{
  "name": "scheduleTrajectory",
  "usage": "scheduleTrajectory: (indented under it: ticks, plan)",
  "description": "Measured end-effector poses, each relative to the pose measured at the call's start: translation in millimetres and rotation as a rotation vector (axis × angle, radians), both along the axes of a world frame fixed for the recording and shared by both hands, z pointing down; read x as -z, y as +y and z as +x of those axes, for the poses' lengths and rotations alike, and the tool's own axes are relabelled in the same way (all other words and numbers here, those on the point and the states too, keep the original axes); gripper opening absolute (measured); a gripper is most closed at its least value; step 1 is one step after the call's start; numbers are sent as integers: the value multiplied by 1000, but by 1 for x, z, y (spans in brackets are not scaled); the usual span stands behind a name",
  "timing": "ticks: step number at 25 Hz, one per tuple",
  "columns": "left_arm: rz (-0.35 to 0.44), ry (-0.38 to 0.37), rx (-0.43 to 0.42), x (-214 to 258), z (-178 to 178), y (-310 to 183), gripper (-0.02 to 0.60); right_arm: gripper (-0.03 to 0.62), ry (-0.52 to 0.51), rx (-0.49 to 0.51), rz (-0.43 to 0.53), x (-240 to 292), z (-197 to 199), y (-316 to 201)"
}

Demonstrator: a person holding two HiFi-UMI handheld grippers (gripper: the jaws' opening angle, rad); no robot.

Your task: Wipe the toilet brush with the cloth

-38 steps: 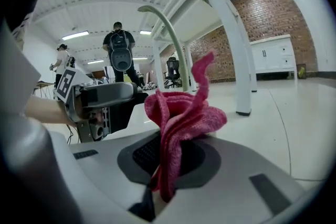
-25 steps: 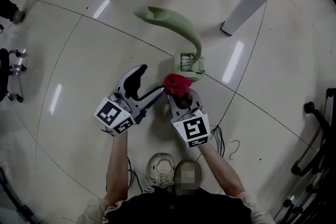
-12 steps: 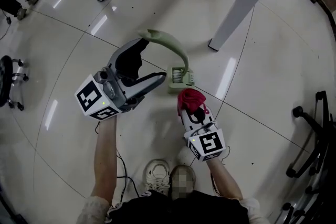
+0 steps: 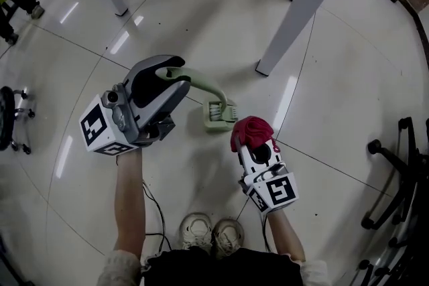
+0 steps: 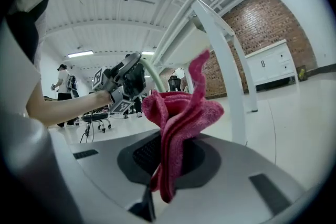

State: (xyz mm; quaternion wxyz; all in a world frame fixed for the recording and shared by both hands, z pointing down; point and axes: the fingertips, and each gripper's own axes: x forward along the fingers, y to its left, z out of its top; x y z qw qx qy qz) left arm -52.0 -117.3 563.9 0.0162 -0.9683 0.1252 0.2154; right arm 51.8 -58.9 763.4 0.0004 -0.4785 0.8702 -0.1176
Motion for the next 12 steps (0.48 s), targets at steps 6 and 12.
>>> scheduleTrajectory:
  ticks: [6, 12]
  plan:
    - [-1, -8, -76, 22, 16, -13, 114, 32, -61, -48, 31, 49, 25, -37]
    - [-82, -34, -99, 158, 38, -30, 110, 32, 48, -66, 49, 225, 38, -82]
